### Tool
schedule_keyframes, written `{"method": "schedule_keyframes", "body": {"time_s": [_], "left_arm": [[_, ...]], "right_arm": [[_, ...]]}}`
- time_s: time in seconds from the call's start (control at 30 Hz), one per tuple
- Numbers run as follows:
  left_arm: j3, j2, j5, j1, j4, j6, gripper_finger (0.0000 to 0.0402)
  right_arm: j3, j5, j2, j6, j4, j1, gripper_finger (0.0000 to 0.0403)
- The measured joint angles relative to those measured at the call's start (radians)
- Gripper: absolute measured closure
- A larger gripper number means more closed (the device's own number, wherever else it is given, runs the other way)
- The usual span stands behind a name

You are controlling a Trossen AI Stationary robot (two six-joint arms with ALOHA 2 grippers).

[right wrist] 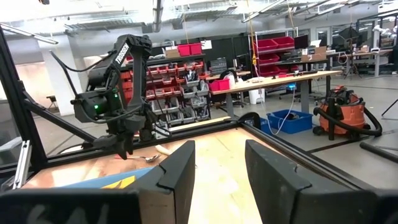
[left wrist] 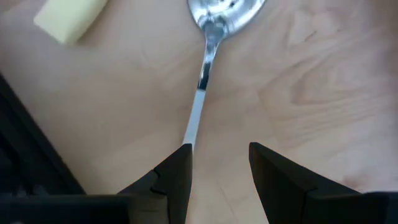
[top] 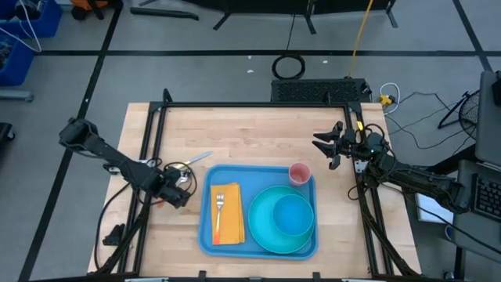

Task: Set up tray
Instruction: Put the orange spoon on the yellow napkin to the left of the orange fork on the blue tray

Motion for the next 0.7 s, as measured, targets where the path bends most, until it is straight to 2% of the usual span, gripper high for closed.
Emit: {"method": "schedule_keyframes", "body": {"time_s": [0.5, 0.7], "left_arm": [[-0.038, 0.002, -0.025, 0.117, 0.041, 0.146, 0.0238], [-0.053, 0.002, 0.03, 0.157, 0.111, 0.244, 0.0238]], "right_arm": [[0.0, 0.0, 0.0, 0.0, 0.0, 0.0, 0.0273], [0.0, 0.0, 0.0, 0.0, 0.0, 0.0, 0.0273]]}}
